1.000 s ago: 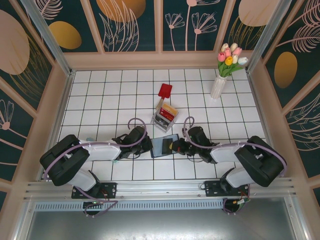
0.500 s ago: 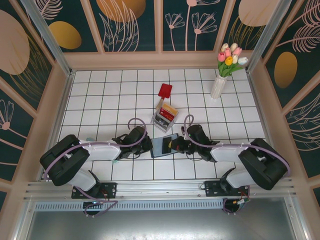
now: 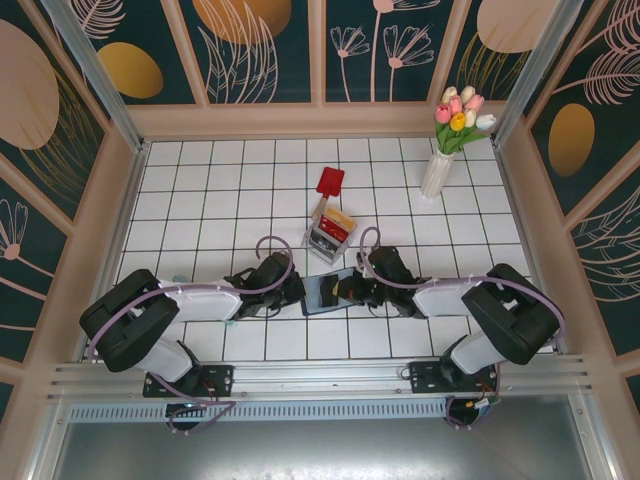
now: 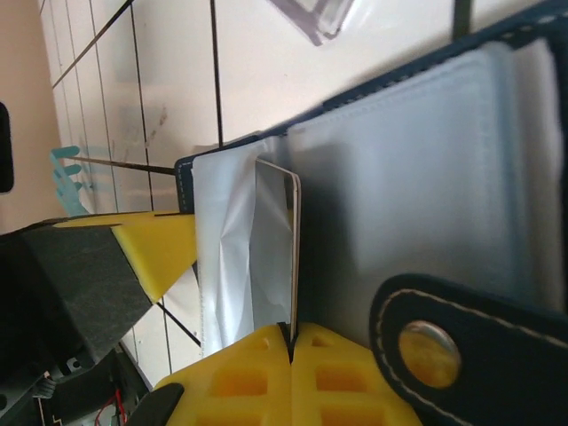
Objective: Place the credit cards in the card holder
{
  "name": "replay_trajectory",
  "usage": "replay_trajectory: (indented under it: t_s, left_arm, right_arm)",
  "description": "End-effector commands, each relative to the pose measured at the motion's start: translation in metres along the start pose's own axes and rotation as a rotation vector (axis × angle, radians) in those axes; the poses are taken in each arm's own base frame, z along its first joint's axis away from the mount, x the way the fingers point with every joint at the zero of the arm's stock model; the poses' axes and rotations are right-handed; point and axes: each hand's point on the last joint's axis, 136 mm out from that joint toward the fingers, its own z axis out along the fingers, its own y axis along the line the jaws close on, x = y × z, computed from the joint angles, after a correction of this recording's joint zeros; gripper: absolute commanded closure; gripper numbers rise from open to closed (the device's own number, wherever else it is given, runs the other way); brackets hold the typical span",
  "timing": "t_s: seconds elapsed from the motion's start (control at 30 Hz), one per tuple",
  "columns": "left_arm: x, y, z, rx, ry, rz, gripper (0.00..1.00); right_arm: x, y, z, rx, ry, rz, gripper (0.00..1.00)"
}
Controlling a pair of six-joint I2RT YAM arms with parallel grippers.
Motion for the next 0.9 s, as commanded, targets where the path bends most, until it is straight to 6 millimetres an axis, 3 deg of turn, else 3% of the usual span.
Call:
replay_trajectory:
  t_s: [0.0,0.23,0.47,0.7,0.87]
  left_arm:
    - [0.01,0.029,0.004,-0.11,0.024,0.02,0.98]
    - [0.009,0.031,0.001,-0.117,0.016,0.018,0.98]
    - [0.009,0.034,0.0,-0.123,0.01,0.016,0.98]
    - [0.008,0.03,0.002,-0.11,0.013,0.015,0.98]
    - [0.007,0.029,0.002,-0.11,0.012,0.022,0.98]
  right_arm:
    - [0.009,-0.006,0.004,0.022,0.042,0.003,1.0]
    - [0.014,-0.013,-0.007,0.058,0.056,-0.02,1.0]
    - [-0.001,-0.033,-0.031,0.131,-0.024,-0.014,1.0]
    - [0.006,-0.02,-0.014,0.066,0.028,-0.011,1.0]
    - [0.008,-0.026,-0.005,0.102,0.048,0.008,1.0]
